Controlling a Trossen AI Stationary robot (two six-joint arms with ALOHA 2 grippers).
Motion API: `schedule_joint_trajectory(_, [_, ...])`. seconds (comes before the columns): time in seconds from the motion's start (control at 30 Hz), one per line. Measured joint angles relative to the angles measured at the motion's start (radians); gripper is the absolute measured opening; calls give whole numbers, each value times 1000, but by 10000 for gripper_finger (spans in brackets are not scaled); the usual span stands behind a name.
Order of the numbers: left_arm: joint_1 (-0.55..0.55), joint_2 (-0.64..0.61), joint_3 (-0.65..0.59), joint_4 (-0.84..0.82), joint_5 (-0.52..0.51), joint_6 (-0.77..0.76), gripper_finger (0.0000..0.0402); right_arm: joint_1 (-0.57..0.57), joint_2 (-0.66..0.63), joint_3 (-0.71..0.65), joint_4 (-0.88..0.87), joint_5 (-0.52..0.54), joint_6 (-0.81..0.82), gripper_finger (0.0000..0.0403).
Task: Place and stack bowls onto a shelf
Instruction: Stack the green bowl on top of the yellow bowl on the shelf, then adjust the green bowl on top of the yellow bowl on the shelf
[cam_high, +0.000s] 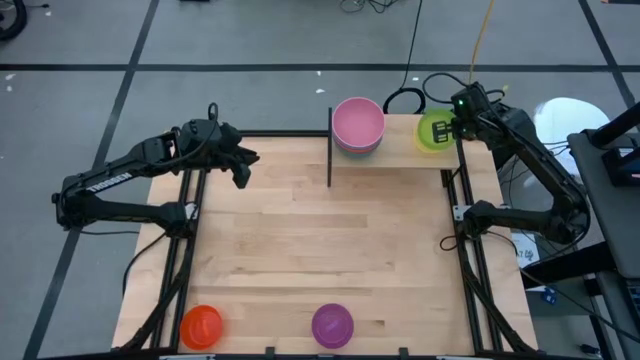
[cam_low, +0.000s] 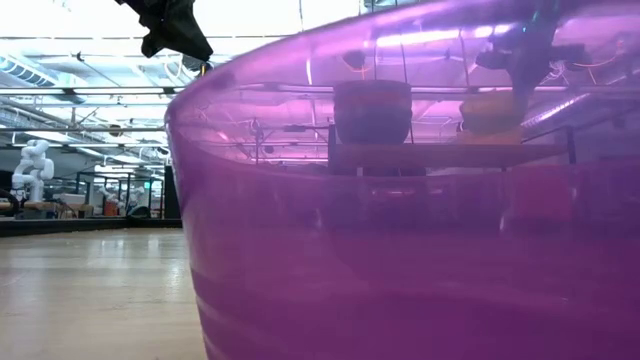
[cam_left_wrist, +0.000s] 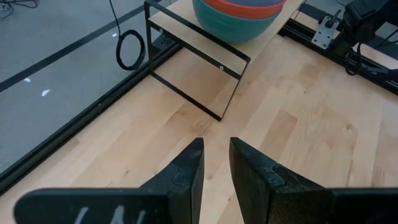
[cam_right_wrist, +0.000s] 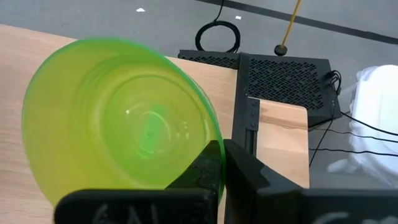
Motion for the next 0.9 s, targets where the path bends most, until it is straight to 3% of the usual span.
schedule_joint_trajectory(0.7, [0,0,0,0,0,-1,81,5,-13,0,2,-10,-35,94])
schedule_joint_trajectory(0.9, [0,0,0,0,1,-1,81,23,-60,-1,85,-258,-31,91])
